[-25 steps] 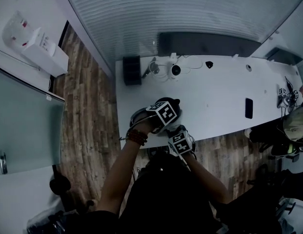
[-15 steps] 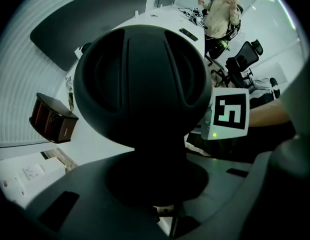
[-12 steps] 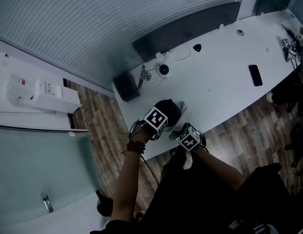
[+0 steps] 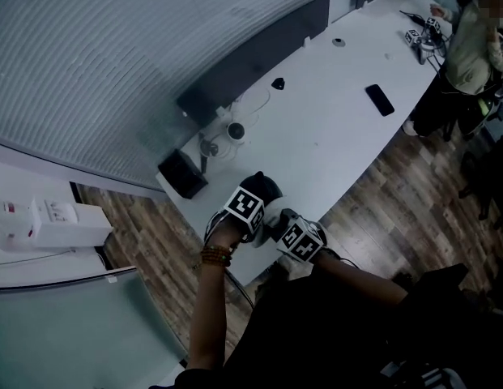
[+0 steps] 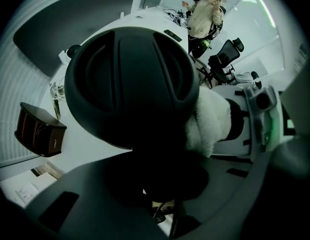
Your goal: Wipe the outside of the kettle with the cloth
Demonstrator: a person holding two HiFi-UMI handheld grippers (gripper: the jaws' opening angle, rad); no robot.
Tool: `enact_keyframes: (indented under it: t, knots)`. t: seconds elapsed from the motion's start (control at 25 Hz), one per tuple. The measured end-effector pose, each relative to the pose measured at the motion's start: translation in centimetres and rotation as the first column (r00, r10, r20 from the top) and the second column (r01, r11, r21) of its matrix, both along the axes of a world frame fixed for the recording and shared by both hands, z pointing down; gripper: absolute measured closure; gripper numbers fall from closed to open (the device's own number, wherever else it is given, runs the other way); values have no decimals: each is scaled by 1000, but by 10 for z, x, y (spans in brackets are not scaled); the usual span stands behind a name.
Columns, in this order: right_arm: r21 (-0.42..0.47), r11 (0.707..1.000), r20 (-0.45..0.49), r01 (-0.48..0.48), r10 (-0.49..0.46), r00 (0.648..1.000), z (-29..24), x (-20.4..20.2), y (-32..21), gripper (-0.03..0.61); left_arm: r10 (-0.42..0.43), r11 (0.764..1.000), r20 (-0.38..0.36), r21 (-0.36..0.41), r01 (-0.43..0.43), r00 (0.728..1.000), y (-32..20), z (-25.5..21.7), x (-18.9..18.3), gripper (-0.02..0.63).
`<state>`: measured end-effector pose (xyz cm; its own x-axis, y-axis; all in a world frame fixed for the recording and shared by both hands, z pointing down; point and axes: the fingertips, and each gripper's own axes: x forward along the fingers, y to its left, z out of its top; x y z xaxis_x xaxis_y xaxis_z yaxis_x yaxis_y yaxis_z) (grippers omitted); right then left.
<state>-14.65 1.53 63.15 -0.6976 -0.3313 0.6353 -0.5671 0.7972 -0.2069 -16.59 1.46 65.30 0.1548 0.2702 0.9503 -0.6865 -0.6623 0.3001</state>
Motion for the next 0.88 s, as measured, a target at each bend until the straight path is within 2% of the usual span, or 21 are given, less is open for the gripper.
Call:
enact_keyframes:
  t: [0.16, 0.4, 0.52, 0.64, 0.88]
  knots:
    - [-85, 990, -115, -116, 106, 988, 43, 3, 12, 514, 65, 997, -20, -28, -65, 998, 7, -1, 5, 529]
    - [-198, 932, -251, -303, 250, 935, 127, 16, 7, 514, 155, 987, -22, -39, -155, 988, 7, -1, 2, 529]
    - [-233, 903, -223, -360, 311, 924, 147, 15, 10, 514, 230, 973, 25, -21, -230, 973, 7, 1, -3, 529]
    - [-204, 902, -192, -381, 344, 919, 144, 14, 17, 514, 306, 951, 103, 22, -309, 947, 5, 5, -14, 529]
    - [-126, 883, -103, -451, 441, 892, 101, 24, 28, 514, 371, 910, 199, 117, -398, 907, -7, 1, -25, 529]
